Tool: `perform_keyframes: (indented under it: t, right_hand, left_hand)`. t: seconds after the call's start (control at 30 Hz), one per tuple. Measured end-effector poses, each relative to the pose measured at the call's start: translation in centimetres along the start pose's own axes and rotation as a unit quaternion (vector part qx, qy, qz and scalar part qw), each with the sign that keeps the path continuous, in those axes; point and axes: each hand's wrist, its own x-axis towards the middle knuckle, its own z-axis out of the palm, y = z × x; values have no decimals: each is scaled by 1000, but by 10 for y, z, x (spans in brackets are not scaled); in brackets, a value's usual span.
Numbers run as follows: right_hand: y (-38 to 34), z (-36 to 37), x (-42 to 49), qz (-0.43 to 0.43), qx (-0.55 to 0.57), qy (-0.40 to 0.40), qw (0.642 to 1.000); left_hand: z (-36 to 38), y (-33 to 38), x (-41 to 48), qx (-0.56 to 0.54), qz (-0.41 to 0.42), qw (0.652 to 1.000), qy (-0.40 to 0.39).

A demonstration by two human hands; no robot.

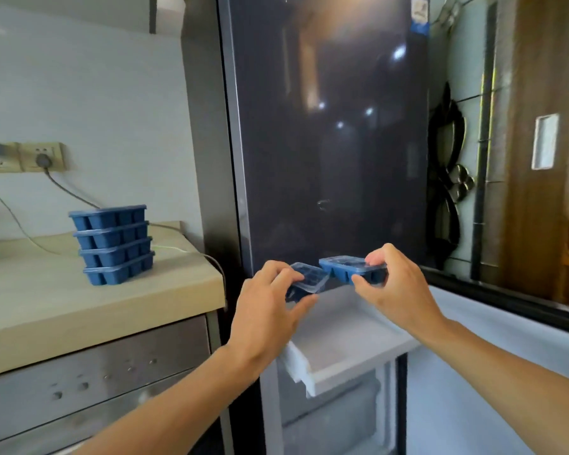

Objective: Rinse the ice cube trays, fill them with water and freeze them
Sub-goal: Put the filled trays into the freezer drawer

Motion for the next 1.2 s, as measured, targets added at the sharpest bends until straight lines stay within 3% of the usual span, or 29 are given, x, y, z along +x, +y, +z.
perform_keyframes:
  t: [0.17, 0.3, 0.53, 0.83, 0.93, 1.07, 1.2]
  right_hand:
    - [65, 1, -18, 80, -65, -39, 994]
    - [113, 16, -21, 153, -116, -113, 975]
    - [182, 56, -4, 203, -165, -197, 945]
    - [243, 111, 32, 179, -162, -311, 919]
    - [255, 120, 41, 150, -207, -359, 898]
    - [267, 124, 42, 101, -324, -383, 859]
    - [269, 127, 40, 99, -293, -393, 866]
  left_hand:
    - [71, 7, -14, 4, -6, 995, -98]
    - [126, -3, -19, -5, -59, 982, -181]
    - [207, -28, -1, 10, -159, 950, -268]
    - [280, -61, 43, 72, -241, 924, -290]
    - [299, -62, 46, 67, -256, 907, -328]
    - [319, -62, 40, 58, -238, 883, -400]
    - [331, -62, 47, 60, -227, 881, -411]
